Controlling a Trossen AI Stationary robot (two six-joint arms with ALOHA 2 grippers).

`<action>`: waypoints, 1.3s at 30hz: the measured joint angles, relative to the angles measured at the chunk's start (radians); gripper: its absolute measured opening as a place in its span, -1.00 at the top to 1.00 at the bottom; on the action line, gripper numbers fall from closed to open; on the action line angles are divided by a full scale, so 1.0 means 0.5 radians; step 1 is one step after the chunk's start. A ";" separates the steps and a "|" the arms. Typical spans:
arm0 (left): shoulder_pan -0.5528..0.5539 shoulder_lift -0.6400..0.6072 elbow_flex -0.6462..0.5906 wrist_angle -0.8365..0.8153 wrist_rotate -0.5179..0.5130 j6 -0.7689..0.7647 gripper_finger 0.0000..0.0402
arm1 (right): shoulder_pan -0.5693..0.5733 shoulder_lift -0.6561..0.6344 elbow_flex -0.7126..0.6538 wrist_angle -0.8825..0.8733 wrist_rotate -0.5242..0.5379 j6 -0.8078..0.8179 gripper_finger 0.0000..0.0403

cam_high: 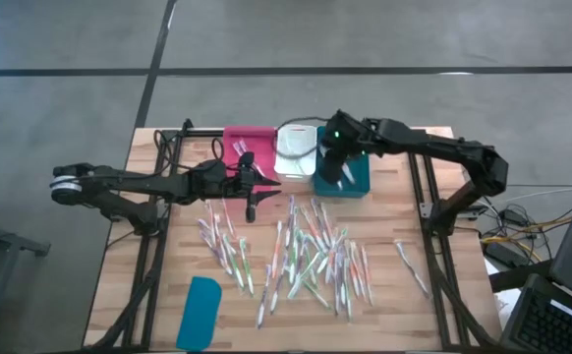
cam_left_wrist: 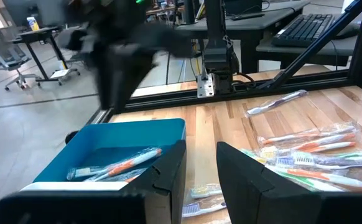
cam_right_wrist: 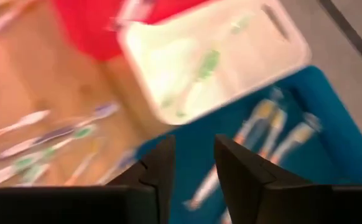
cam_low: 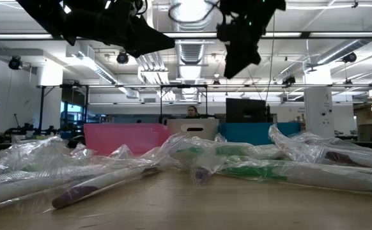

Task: Pick & Place Toothbrushes
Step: Put the green toothbrush into the white bin

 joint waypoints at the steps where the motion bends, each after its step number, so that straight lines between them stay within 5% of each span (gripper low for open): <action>1: 0.000 0.000 0.000 0.001 0.000 0.000 0.53 | 0.056 -0.016 0.000 0.002 0.000 0.000 0.50; 14: 0.000 0.000 0.000 0.001 0.000 0.000 0.53 | 0.737 -0.072 -0.003 0.041 0.000 -0.155 0.72; 20: 0.000 0.000 0.000 0.001 0.000 0.000 0.53 | 0.960 -0.059 -0.010 0.122 0.000 -0.498 0.74; 39: 0.000 0.000 0.000 0.000 0.000 0.000 0.53 | 1.262 0.172 -0.064 0.303 0.001 -0.826 0.37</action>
